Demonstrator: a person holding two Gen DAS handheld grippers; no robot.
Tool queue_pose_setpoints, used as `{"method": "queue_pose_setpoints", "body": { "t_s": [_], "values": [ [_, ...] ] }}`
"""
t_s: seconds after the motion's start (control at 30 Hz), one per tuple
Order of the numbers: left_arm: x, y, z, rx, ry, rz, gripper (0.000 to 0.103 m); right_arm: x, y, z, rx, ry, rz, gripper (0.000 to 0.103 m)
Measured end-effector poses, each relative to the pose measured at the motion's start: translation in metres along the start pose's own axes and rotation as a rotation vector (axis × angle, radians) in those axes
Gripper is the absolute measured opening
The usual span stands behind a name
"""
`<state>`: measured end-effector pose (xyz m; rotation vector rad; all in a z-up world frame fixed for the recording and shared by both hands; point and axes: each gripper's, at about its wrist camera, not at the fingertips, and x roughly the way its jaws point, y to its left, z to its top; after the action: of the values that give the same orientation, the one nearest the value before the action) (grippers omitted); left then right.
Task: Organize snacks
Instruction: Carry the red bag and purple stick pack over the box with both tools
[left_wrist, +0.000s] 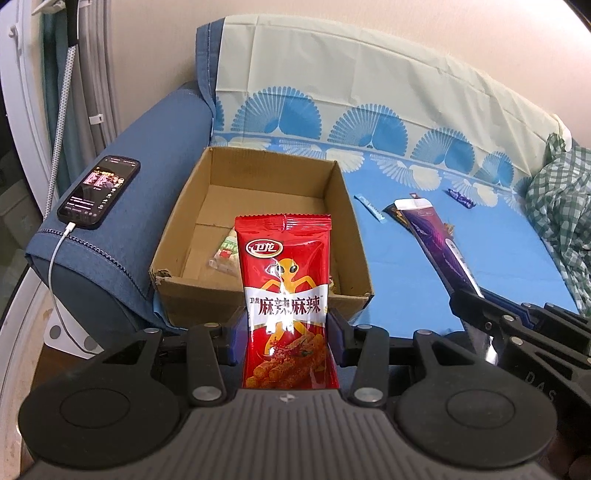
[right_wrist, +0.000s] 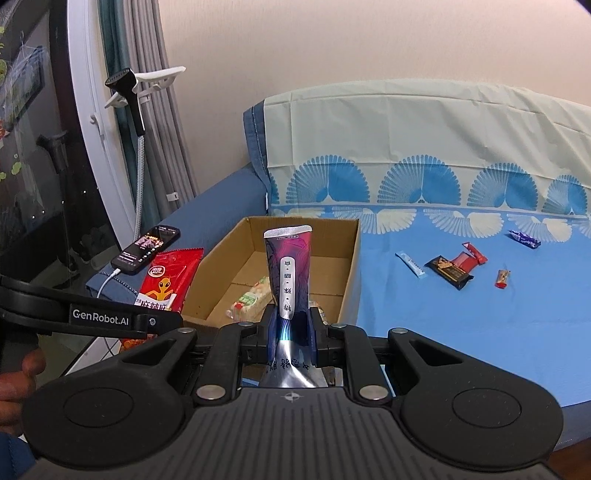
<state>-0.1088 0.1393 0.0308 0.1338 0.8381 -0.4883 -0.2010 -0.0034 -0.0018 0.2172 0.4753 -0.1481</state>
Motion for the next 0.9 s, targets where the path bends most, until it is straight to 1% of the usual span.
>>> {"method": "queue_pose_setpoints", "body": {
  "t_s": [0.2,0.43,0.67,0.9],
  "values": [
    [0.016,0.007,0.011,0.017,0.019,0.019,0.049,0.015,-0.001,0.004,-0.006,0.023,-0.017,0.017],
    [0.04,0.027,0.039,0.032,0.025,0.038,0.049,0.045,0.002,0.015,0.01,0.061,-0.021,0.017],
    [0.07,0.044,0.075,0.045,0.017,0.051,0.049,0.096,0.004,0.037,0.048,0.116,-0.02,0.017],
    [0.119,0.055,0.109,0.07,0.047,0.056,0.049,0.156,0.008,0.057,0.044,0.146,-0.012,0.018]
  ]
}}
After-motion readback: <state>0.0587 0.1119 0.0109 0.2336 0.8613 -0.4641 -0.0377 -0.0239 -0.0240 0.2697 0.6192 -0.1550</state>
